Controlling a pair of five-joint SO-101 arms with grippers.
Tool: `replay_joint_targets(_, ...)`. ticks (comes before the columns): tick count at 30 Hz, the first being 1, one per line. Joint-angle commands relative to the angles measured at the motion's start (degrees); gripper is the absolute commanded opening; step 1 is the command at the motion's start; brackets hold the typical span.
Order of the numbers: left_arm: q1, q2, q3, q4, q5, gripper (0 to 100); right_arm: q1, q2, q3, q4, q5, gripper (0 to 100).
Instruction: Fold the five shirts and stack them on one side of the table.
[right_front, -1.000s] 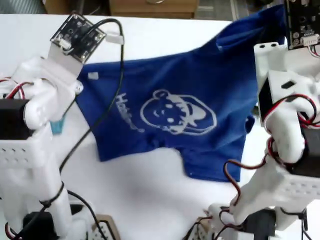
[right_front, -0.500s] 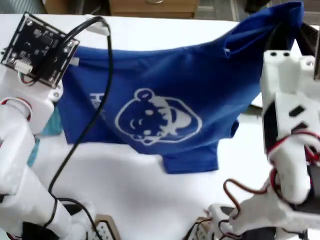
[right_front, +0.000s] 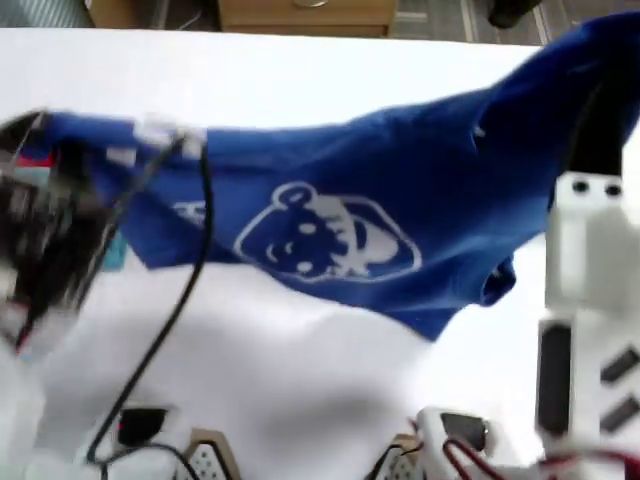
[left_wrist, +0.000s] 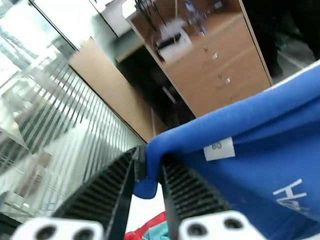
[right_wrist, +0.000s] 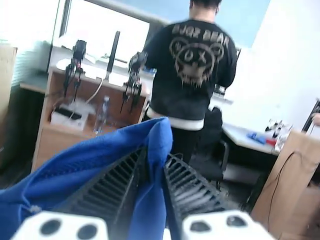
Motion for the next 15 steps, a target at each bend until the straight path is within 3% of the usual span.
replay_joint_targets(1, -0.26, -4.13, 9.1, 0.7, 0.62, 3, 0.22, -2.33, -1.14, -1.8, 0.53, 1.8)
replay_joint_targets(6, -0.44, -10.55, 21.14, -0.7, 0.35, 3, 0.22, -4.44, -1.14, -1.71, 0.53, 1.8)
replay_joint_targets(15, -0.53, -17.23, 22.29, 0.62, 0.26, 3, 0.22, -11.65, -0.62, -1.01, 0.53, 1.8)
